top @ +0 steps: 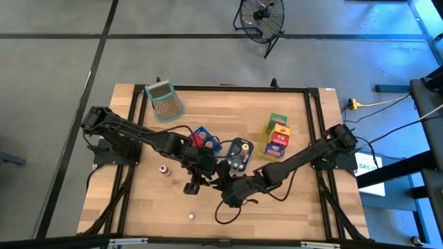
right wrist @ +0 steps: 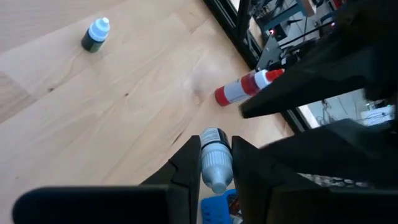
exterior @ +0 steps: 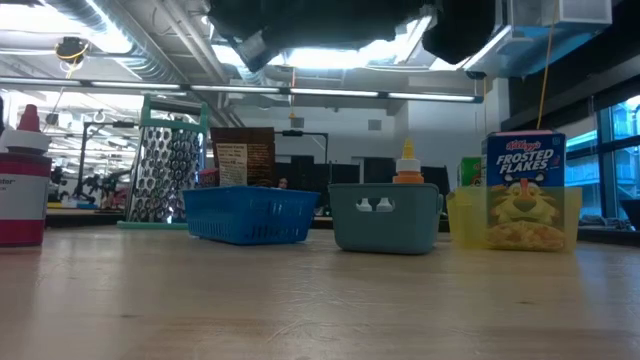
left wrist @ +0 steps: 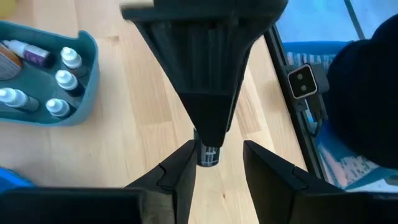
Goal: Pick & Place Kitchen Items
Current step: Put the black food coloring bottle into the green bin
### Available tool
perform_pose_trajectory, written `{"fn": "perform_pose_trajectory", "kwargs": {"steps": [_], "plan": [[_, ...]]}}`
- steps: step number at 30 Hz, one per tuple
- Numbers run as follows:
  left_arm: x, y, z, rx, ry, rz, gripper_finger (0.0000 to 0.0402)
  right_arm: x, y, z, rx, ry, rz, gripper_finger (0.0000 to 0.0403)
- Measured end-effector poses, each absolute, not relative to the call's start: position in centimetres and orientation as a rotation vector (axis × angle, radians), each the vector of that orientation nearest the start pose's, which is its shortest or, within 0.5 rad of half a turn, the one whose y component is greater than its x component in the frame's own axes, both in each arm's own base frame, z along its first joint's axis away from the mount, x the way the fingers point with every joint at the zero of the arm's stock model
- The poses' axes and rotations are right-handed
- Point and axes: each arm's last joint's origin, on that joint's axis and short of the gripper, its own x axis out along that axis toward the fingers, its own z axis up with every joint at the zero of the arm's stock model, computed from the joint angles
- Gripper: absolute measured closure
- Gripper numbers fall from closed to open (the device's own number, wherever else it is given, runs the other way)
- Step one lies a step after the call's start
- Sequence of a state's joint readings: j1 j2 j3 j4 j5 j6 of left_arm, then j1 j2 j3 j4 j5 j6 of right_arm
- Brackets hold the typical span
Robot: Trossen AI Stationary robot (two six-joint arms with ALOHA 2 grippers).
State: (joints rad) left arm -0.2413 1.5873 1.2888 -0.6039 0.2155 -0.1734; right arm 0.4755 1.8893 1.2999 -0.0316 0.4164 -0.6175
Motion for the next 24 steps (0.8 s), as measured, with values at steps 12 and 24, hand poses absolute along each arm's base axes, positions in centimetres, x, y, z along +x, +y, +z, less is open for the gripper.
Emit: {"fn": "perform_pose_trajectory", "kwargs": {"steps": [12, 24], "plan": [[31.1, -7.7, 30.5, -0.010, 0.820, -0.256, 0.0276, 36.7, 19.0, 20.9, -0.833, 0.585, 0.175, 0.0329], [27.5, -6.1, 32.3, 0.123, 0.876, 0.029, 0.0276, 33.9, 19.7, 22.6, -0.720, 0.623, -0.191, 0.0330]]}}
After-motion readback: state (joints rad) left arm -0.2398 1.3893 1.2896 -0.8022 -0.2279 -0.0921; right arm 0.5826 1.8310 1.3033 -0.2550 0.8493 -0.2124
